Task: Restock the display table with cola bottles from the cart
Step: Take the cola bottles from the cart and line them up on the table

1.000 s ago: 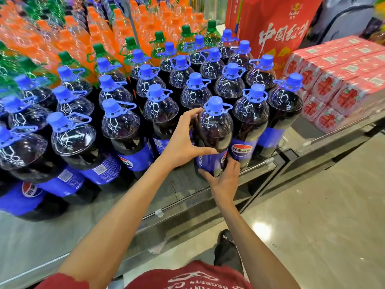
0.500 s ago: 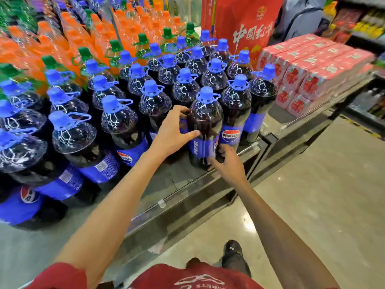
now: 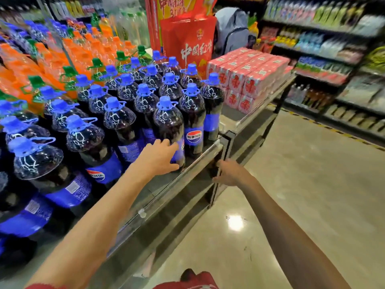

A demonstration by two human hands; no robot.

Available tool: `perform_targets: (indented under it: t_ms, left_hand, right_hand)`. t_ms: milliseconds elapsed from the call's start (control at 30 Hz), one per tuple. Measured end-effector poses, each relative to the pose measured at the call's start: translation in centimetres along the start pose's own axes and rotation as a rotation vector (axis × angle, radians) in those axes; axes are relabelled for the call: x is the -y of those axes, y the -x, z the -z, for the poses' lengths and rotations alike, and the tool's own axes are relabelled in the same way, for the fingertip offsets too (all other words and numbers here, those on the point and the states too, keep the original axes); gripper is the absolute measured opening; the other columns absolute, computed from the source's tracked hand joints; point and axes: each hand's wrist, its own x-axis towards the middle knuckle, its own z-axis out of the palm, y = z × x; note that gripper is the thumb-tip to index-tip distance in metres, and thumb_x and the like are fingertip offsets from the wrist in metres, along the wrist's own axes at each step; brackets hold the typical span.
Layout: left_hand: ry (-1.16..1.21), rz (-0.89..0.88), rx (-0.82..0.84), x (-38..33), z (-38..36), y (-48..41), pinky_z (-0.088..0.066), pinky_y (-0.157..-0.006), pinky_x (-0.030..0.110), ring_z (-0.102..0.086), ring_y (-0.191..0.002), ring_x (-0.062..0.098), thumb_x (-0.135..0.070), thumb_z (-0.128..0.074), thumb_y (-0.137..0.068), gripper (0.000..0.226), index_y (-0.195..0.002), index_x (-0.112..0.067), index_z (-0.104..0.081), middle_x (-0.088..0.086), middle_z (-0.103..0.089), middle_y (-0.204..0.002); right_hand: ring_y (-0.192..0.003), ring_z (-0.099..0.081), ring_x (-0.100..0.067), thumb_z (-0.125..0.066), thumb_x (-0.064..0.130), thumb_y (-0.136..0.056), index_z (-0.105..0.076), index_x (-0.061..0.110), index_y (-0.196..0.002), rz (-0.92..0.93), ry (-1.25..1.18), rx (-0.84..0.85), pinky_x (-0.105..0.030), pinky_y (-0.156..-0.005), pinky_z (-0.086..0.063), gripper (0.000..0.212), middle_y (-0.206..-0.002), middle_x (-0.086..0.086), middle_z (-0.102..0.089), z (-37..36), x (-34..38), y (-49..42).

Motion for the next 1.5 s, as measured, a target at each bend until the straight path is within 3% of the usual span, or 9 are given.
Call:
perform_targets:
  t_ms: [233, 433, 667, 733, 867, 1133, 1300, 1500]
  left_hand:
    - [-0.144, -0.159, -0.012, -5.6, 1.9, 0.4, -0.044, -0.095, 0.045, -0.046, -0.127, 0.033, -0.056, -0.059, -0.091, 0.062, -0.14, -0.02, -0.045, 0.009, -0.049, -0.138]
    - [-0.054, -0.282, -0.113, -11.1, 3.5, 3.1, -0.048, -0.089, 0.046, -0.053, -0.119, 0.035, -0.042, -0.058, -0.094, 0.053, -0.139, -0.016, -0.045, 0.011, -0.054, -0.128]
    - [-0.047, -0.467, -0.153, -16.0, 4.4, 6.9, -0.049, -0.089, 0.044, -0.055, -0.117, 0.029, -0.044, -0.059, -0.095, 0.046, -0.133, -0.019, -0.05, 0.008, -0.057, -0.127]
    - [-0.079, -0.509, -0.112, -17.0, 4.7, 8.2, -0.046, -0.096, 0.046, -0.053, -0.121, 0.03, -0.045, -0.06, -0.095, 0.049, -0.136, -0.02, -0.049, 0.008, -0.056, -0.129]
    - [-0.133, -0.589, -0.03, -18.6, 4.6, 10.7, -0.042, -0.106, 0.05, -0.048, -0.128, 0.032, -0.047, -0.06, -0.095, 0.053, -0.14, -0.022, -0.047, 0.009, -0.052, -0.136]
    - [-0.161, -0.787, -0.066, -20.2, 4.0, 15.9, -0.045, -0.103, 0.05, -0.051, -0.123, 0.031, -0.05, -0.057, -0.096, 0.053, -0.14, -0.022, -0.046, 0.007, -0.054, -0.133]
    - [-0.231, -0.896, -0.114, -21.8, 2.6, 19.9, -0.042, -0.093, 0.042, -0.049, -0.124, 0.031, -0.053, -0.055, -0.097, 0.055, -0.141, -0.023, -0.045, 0.007, -0.051, -0.135]
    - [-0.265, -1.031, -0.09, -24.9, 1.0, 26.2, -0.038, -0.102, 0.045, -0.046, -0.127, 0.032, -0.052, -0.057, -0.096, 0.055, -0.141, -0.022, -0.047, 0.008, -0.051, -0.136]
  right_hand:
    - [-0.13, -0.046, -0.034, -0.064, 0.046, -0.095, -0.045, 0.016, -0.144, -0.151, 0.076, -0.099, -0.043, -0.1, -0.045, 0.061, -0.143, -0.014, -0.048, 1.8, -2.6, 9.6]
    - [-0.132, -0.046, -0.035, -0.064, 0.048, -0.095, -0.042, 0.013, -0.148, -0.271, 0.069, -0.091, -0.046, -0.104, -0.046, 0.067, -0.147, -0.015, -0.045, 0.3, -4.8, 17.1]
    - [-0.132, -0.046, -0.034, -0.064, 0.048, -0.096, -0.041, 0.013, -0.148, -0.376, 0.02, -0.094, -0.045, -0.103, -0.046, 0.067, -0.147, -0.014, -0.045, -1.8, -4.8, 25.3]
    - [-0.131, -0.048, -0.034, -0.064, 0.048, -0.096, -0.04, 0.013, -0.149, -0.418, -0.013, -0.079, -0.044, -0.102, -0.045, 0.067, -0.146, -0.014, -0.045, -2.3, -4.6, 27.6]
    - [-0.128, -0.052, -0.033, -0.065, 0.047, -0.096, -0.042, 0.013, -0.147, -0.533, -0.058, -0.073, -0.042, -0.1, -0.045, 0.066, -0.143, -0.013, -0.049, -3.6, -3.7, 32.3]
    - [-0.134, -0.046, -0.033, -0.064, 0.048, -0.096, -0.041, 0.013, -0.148, -0.783, -0.123, -0.145, -0.043, -0.103, -0.044, 0.067, -0.146, -0.013, -0.046, -6.9, -0.2, 40.0]
    - [-0.137, -0.041, -0.034, -0.066, 0.049, -0.094, -0.04, 0.013, -0.15, -0.878, -0.22, -0.18, -0.045, -0.106, -0.043, 0.071, -0.148, -0.014, -0.042, -10.7, 3.4, 44.5]
    - [-0.134, -0.044, -0.034, -0.07, 0.048, -0.091, -0.042, 0.011, -0.149, -1.019, -0.281, -0.201, -0.046, -0.106, -0.045, 0.074, -0.147, -0.016, -0.041, -15.4, 5.8, 52.1]
